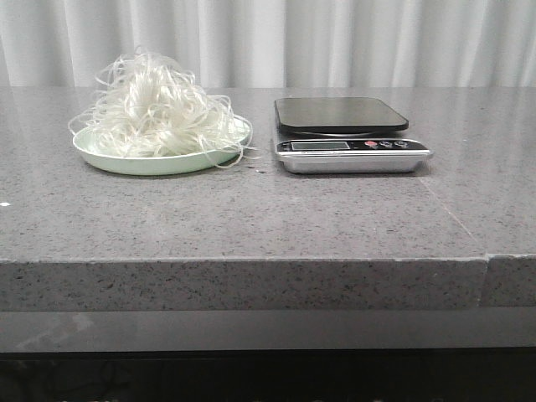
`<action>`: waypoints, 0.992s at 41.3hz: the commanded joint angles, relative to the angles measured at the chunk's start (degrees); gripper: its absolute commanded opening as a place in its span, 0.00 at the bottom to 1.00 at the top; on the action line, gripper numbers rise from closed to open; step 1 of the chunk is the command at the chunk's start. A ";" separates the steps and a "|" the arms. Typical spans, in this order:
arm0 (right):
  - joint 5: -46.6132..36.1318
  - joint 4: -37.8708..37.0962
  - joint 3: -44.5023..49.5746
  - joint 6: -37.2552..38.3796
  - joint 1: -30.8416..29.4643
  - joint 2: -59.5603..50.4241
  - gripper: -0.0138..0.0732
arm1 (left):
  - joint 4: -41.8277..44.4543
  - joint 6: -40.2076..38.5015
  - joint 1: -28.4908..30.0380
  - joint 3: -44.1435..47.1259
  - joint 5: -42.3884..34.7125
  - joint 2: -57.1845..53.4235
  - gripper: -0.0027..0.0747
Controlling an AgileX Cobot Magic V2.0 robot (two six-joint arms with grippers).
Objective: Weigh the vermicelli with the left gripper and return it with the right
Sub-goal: 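Lower the left gripper into the vermicelli pile and close on it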
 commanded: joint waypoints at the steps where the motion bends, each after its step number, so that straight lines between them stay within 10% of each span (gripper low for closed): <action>1: -3.30 -0.05 -1.86 -0.28 -0.17 -0.27 0.80 | -0.80 0.18 -2.53 -3.47 -4.23 2.69 0.81; 18: -3.39 -0.05 -1.86 -0.28 -0.17 -0.27 0.80 | -0.57 1.59 -18.78 -15.90 -7.13 23.31 0.81; 41: -3.39 -0.05 -1.86 -0.28 -0.17 -0.27 0.80 | -0.36 1.59 -20.95 -33.77 -7.26 47.77 0.81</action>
